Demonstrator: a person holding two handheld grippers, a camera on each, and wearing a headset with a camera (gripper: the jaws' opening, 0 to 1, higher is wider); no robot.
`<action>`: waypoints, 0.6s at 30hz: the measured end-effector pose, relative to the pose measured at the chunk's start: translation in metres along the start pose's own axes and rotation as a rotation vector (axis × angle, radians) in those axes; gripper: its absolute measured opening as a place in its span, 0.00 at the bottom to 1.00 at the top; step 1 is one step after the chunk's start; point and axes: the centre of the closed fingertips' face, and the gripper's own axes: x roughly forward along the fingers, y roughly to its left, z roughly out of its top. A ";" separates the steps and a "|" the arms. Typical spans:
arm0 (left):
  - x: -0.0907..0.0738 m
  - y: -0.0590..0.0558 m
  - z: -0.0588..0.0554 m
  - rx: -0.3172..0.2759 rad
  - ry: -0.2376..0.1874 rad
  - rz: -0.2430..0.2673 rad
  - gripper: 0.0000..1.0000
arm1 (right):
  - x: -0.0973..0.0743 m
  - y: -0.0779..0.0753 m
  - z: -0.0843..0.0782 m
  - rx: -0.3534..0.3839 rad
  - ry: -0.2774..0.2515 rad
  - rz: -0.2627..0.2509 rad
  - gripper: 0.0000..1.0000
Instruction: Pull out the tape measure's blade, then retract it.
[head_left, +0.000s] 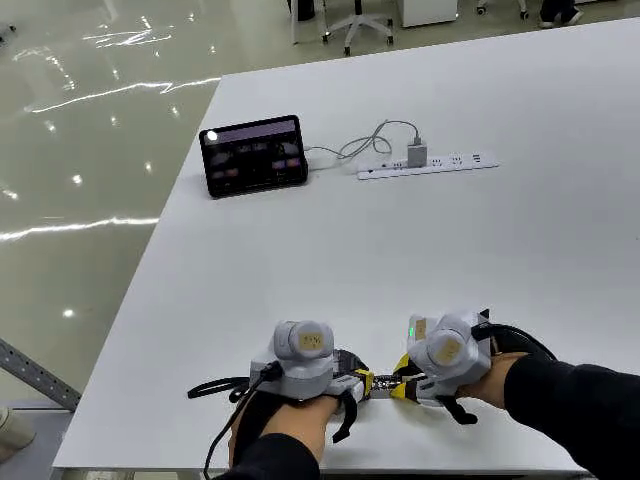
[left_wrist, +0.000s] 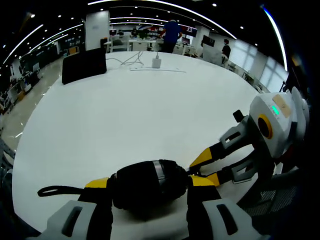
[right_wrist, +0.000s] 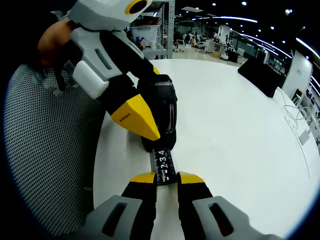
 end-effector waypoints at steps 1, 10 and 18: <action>0.000 0.000 0.000 0.024 -0.002 0.000 0.55 | 0.000 0.000 0.000 -0.002 0.001 0.001 0.11; -0.002 0.002 0.000 -0.020 -0.009 -0.026 0.54 | 0.001 -0.001 0.002 0.024 -0.050 0.014 0.11; -0.001 0.002 0.000 -0.022 -0.013 -0.030 0.54 | 0.005 0.000 0.007 0.047 -0.065 0.024 0.11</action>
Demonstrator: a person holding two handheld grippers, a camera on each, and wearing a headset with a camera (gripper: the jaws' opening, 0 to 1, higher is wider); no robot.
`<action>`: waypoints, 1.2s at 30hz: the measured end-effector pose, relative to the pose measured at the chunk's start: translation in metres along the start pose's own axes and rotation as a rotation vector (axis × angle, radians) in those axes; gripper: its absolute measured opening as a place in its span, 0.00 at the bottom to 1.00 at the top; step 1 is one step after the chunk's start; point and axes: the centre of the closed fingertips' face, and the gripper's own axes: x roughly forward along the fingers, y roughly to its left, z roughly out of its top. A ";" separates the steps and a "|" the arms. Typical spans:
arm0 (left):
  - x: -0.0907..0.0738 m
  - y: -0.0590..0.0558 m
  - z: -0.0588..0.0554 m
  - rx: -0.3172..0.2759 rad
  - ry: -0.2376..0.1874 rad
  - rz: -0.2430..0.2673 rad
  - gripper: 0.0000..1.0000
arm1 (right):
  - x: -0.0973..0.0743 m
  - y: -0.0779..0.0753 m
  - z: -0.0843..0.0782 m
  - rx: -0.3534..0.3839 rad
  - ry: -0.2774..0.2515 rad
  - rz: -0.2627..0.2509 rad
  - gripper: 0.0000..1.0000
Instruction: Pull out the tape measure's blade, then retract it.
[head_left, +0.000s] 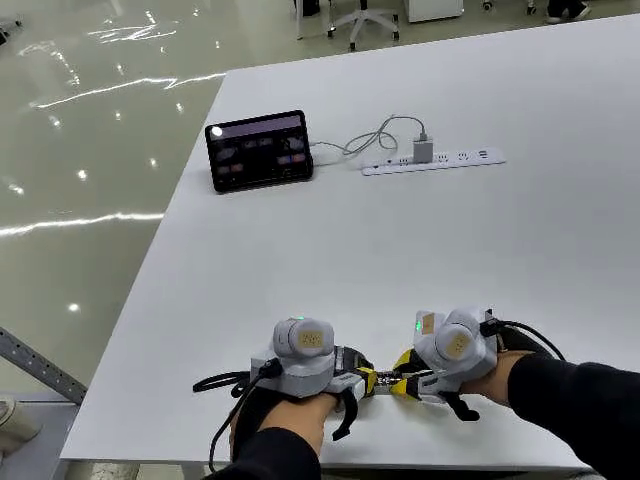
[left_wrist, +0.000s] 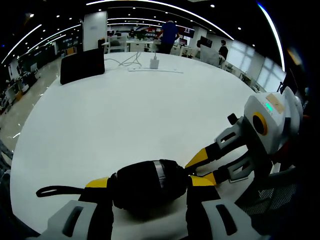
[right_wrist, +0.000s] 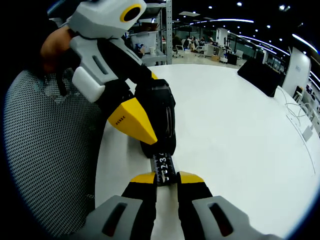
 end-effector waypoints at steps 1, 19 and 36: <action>0.000 0.000 0.000 -0.002 0.000 0.001 0.54 | 0.000 0.000 0.001 0.005 -0.003 0.000 0.11; 0.000 0.003 0.001 -0.012 -0.008 -0.005 0.54 | 0.004 0.002 0.004 -0.032 -0.021 0.013 0.12; -0.001 0.002 0.000 -0.004 -0.013 -0.026 0.54 | 0.014 0.010 0.013 0.008 -0.052 0.030 0.09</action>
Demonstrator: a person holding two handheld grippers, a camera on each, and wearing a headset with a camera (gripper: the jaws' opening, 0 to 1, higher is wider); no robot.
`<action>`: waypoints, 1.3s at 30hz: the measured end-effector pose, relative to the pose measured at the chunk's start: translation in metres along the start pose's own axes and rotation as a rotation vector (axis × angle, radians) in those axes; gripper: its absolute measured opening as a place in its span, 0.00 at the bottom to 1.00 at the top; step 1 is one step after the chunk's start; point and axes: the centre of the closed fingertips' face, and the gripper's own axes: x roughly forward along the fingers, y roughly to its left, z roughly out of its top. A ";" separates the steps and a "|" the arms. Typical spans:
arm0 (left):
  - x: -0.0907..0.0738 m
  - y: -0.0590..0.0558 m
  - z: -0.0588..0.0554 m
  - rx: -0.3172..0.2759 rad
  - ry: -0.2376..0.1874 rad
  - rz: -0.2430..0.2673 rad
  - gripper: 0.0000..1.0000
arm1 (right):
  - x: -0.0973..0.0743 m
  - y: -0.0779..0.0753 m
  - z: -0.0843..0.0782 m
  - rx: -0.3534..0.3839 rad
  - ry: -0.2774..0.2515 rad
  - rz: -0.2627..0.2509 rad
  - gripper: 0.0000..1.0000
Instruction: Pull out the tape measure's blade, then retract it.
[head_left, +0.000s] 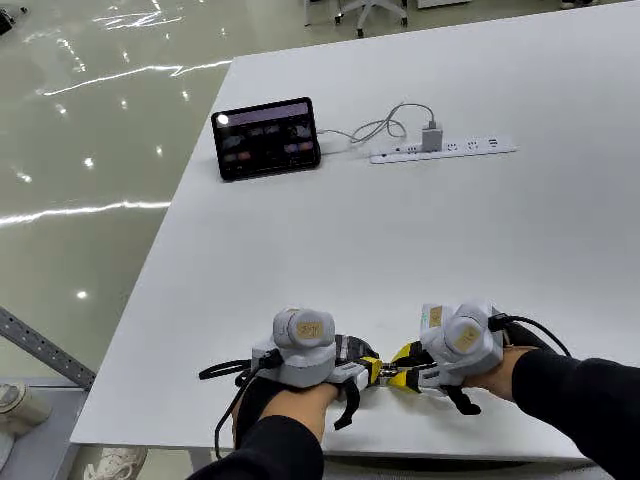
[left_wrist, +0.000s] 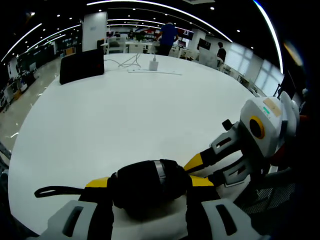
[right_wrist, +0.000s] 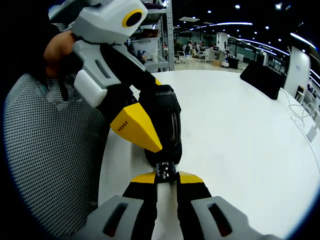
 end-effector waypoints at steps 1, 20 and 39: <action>0.000 0.000 0.000 0.000 0.001 0.001 0.54 | 0.001 0.000 0.001 -0.004 0.002 0.000 0.09; 0.001 0.000 0.000 0.007 0.000 0.008 0.54 | 0.000 -0.001 0.000 -0.081 0.033 0.009 0.12; 0.000 -0.001 0.000 0.004 -0.002 0.010 0.55 | 0.002 -0.001 0.001 -0.081 0.034 0.029 0.10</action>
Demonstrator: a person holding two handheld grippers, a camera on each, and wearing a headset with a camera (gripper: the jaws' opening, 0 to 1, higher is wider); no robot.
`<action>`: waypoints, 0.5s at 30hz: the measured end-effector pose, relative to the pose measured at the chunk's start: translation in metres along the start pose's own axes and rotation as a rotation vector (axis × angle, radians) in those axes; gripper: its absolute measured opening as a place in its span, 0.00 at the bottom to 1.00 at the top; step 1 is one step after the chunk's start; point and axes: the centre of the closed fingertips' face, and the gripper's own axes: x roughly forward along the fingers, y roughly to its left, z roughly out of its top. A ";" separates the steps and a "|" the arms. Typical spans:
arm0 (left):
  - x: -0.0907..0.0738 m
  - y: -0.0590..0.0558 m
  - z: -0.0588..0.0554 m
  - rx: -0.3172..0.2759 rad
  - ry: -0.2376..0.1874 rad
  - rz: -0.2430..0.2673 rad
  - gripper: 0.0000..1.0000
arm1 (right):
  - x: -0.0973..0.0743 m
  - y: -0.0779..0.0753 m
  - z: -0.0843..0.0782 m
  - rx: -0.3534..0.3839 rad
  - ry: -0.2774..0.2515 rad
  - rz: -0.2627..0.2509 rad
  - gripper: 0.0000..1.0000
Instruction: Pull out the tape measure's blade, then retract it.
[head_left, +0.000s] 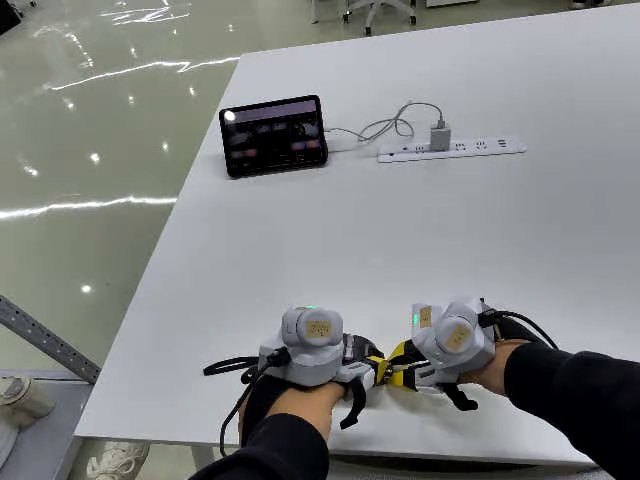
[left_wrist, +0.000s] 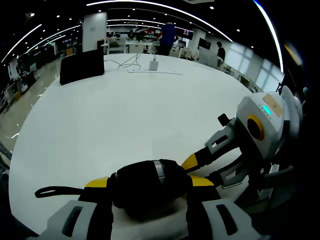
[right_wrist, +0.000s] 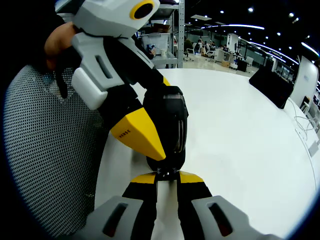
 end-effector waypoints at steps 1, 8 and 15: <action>0.000 0.000 0.000 -0.001 0.000 0.000 0.55 | 0.000 0.000 -0.001 -0.002 0.001 0.000 0.10; 0.000 0.000 0.000 -0.001 -0.001 -0.001 0.56 | 0.000 0.000 -0.001 0.010 0.012 -0.013 0.12; -0.001 -0.001 0.000 0.005 0.006 -0.019 0.57 | -0.013 -0.011 -0.003 0.047 0.027 -0.052 0.21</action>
